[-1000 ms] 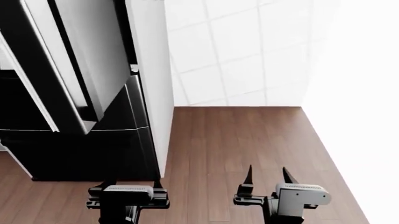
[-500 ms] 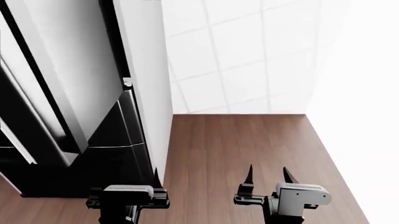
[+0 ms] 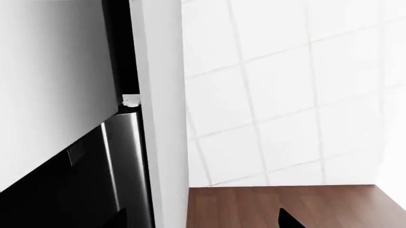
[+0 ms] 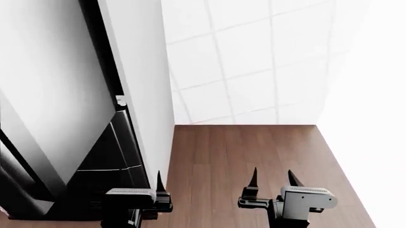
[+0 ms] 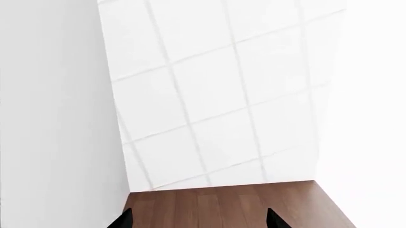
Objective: Close the fridge doors
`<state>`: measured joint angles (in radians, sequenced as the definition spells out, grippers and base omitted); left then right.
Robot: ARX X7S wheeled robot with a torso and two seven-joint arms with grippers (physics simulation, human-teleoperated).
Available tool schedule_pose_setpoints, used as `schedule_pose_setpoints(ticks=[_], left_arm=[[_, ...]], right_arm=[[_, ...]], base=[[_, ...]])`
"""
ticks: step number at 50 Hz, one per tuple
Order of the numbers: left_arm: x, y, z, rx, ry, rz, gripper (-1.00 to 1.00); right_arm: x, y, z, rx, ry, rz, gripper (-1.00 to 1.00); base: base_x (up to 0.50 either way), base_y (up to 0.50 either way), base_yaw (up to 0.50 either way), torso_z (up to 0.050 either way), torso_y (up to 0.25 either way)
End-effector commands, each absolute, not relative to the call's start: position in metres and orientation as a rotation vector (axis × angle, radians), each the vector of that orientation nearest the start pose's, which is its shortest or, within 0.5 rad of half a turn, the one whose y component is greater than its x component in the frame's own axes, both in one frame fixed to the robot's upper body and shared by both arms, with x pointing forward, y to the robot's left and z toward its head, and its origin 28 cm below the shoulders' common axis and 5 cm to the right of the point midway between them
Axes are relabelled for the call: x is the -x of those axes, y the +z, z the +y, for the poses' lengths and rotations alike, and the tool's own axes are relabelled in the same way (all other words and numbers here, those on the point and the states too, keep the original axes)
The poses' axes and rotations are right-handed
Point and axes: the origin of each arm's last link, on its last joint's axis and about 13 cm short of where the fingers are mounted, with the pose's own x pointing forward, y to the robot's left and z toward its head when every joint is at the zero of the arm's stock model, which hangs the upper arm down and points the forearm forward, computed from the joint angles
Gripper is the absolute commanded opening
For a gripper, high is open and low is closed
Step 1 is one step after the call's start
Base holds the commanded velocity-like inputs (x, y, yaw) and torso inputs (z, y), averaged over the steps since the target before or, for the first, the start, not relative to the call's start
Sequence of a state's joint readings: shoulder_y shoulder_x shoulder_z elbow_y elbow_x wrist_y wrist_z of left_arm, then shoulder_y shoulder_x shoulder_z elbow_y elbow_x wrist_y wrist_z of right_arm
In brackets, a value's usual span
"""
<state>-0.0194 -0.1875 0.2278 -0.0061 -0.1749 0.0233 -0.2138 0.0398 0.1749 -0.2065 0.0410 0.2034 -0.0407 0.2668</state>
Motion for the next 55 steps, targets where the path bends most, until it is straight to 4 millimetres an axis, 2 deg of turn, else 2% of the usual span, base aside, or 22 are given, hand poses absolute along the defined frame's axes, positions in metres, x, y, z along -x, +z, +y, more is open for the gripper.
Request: schedule_pose_setpoints(ticks=[1,28,39,45,48,50,55], left_arm=[[-0.210,0.013,0.205,-0.014,-0.010,0.003,1.00],[-0.209,0.013,0.205,-0.015,-0.009,0.002,1.00],[-0.208,0.015,0.203,-0.032,0.000,-0.028,1.00],[-0.204,0.045,0.187,0.019,0.012,-0.138,1.00],[-0.203,0.067,0.176,0.064,0.125,-0.187,1.00],[-0.206,0.074,0.170,0.046,0.199,-0.207,1.00],[-0.215,0.100,0.160,0.151,0.332,-0.307,1.00]], right_arm=[[-0.215,0.012,-0.098,-0.025,-0.071,0.002,1.00],[-0.215,0.012,-0.098,-0.025,-0.072,0.002,1.00],[-0.215,0.012,-0.098,-0.024,-0.071,0.002,1.00],[-0.215,0.011,-0.098,-0.019,-0.069,0.008,1.00],[-0.216,0.011,-0.098,-0.018,-0.070,0.011,1.00],[-0.216,0.011,-0.098,-0.019,-0.070,0.012,1.00],[-0.216,0.011,-0.098,-0.022,-0.069,0.011,1.00]], base=[[0.34,0.00,0.00,0.000,0.000],[0.35,0.00,0.00,0.000,0.001],[0.06,0.00,0.00,0.000,0.000],[0.00,0.00,0.00,0.000,0.000],[0.00,0.00,0.00,0.000,0.000],[0.00,0.00,0.00,0.000,0.000],[0.00,0.00,0.00,0.000,0.000]])
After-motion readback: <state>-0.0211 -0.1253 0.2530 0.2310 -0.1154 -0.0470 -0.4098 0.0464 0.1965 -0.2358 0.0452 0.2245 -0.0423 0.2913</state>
